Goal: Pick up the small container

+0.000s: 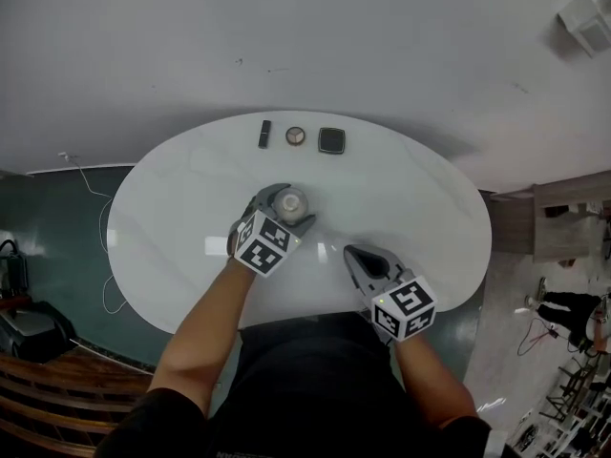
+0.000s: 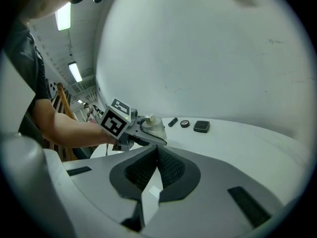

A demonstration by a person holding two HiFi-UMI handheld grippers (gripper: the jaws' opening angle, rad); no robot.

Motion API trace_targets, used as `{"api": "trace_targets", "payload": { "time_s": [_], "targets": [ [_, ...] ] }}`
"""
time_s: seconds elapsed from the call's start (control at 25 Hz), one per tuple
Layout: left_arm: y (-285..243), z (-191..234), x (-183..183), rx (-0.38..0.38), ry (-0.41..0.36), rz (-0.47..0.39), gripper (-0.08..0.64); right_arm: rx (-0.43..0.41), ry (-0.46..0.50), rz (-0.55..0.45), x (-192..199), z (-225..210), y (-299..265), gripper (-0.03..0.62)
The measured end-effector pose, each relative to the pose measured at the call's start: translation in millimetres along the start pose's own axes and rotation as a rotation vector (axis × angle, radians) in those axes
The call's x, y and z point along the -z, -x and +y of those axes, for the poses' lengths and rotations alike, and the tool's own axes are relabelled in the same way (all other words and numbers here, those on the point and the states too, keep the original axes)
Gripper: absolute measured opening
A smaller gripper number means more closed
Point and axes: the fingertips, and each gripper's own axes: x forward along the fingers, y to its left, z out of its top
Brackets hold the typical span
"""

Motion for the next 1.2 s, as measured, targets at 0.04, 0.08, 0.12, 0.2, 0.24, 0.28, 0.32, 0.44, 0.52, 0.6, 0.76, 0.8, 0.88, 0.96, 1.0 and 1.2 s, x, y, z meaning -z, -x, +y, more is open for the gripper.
{"api": "trace_targets", "payload": {
  "time_s": [0.04, 0.08, 0.12, 0.2, 0.24, 0.28, 0.32, 0.44, 0.52, 0.6, 0.76, 0.8, 0.88, 0.96, 1.0, 1.2],
  "targets": [
    [8.0, -1.4, -3.9, -0.003, -0.005, -0.005, 0.345, -0.005, 0.008, -0.005, -3.3, 1.8, -0.2, -0.006],
    [15.9, -2.8, -7.2, -0.006, -0.008, -0.007, 0.345, -0.01, 0.016, -0.009, -6.9, 3.9, -0.4, -0.005],
    [23.6, -4.0, -10.0, -0.008, -0.009, -0.006, 0.345, -0.016, 0.024, -0.014, -11.1, 6.1, -0.5, -0.005],
    [38.7, -6.1, -14.4, -0.013, -0.006, -0.005, 0.345, -0.027, 0.035, -0.026, -20.5, 10.5, -0.8, -0.005],
    [45.9, -7.3, -16.1, -0.014, -0.004, -0.008, 0.345, -0.033, 0.039, -0.033, -25.4, 12.5, -0.9, -0.006],
    [52.9, -8.5, -17.6, -0.014, -0.003, -0.011, 0.345, -0.038, 0.042, -0.041, -30.4, 14.4, -1.0, -0.006],
    [59.5, -9.7, -18.8, -0.016, -0.005, -0.012, 0.345, -0.042, 0.047, -0.049, -35.3, 16.1, -0.9, -0.006],
    [77.2, -12.6, -23.3, -0.024, -0.012, -0.019, 0.345, -0.048, 0.071, -0.075, -49.8, 20.0, 0.7, -0.005],
    [88.0, -14.8, -27.3, -0.029, -0.004, -0.028, 0.345, -0.045, 0.086, -0.099, -59.2, 21.5, 3.7, -0.005],
    [98.8, -17.7, -31.5, -0.03, 0.015, -0.037, 0.345, -0.039, 0.092, -0.134, -69.0, 23.6, 9.0, -0.005],
    [118.7, -28.8, -41.8, -0.025, 0.009, -0.058, 0.345, -0.042, 0.108, -0.187, -82.9, 30.9, 20.4, -0.006],
    [123.0, -32.4, -44.4, -0.025, -0.003, -0.059, 0.345, -0.043, 0.116, -0.191, -84.2, 32.2, 22.3, -0.005],
    [131.0, -40.2, -49.8, -0.022, -0.026, -0.062, 0.345, -0.039, 0.131, -0.189, -85.4, 33.6, 25.0, -0.006],
    [139.2, -46.9, -55.6, -0.017, -0.041, -0.07, 0.345, -0.037, 0.141, -0.188, -87.3, 34.6, 26.9, -0.005],
    [143.5, -49.3, -58.3, -0.017, -0.042, -0.075, 0.345, -0.038, 0.145, -0.19, -88.8, 35.3, 27.8, -0.006],
    [162.2, -58.6, -68.0, -0.028, -0.035, -0.09, 0.345, -0.064, 0.144, -0.192, -98.5, 45.1, 34.9, -0.006]
  ]
}}
